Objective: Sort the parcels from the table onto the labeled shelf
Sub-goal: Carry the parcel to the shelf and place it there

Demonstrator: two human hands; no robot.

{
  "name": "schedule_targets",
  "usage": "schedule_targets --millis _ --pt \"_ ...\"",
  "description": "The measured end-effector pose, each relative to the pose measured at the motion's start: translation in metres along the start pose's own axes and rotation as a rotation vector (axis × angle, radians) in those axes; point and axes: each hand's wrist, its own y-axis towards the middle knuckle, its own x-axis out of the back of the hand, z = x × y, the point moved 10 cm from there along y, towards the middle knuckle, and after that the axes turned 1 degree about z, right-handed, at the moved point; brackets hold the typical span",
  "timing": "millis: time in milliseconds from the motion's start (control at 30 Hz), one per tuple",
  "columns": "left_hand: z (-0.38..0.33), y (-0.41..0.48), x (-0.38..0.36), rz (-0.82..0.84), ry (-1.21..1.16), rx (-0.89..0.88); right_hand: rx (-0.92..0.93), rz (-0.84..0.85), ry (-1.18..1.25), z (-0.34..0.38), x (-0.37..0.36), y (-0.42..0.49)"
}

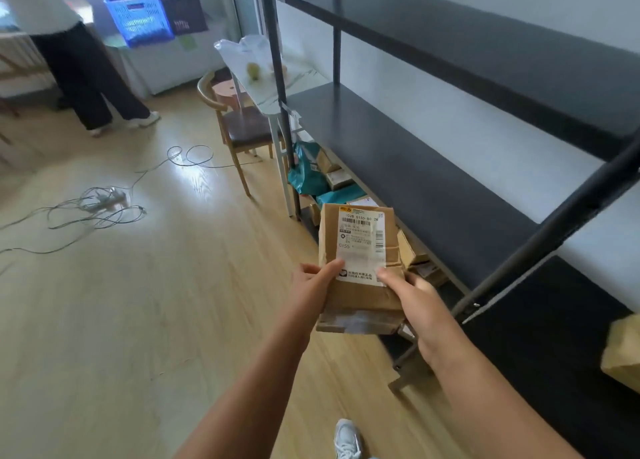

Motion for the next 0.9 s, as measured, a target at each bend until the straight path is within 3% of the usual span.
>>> schedule_targets --millis 433,900 --pt "-0.073 0.169 0.061 0.091 0.003 -0.008 -0.018 -0.077 -0.059 0.080 -0.089 0.140" --pt "-0.194 0.363 0.177 0.253 0.224 -0.040 -0.032 -0.225 0.078 0.175 -0.237 0.273"
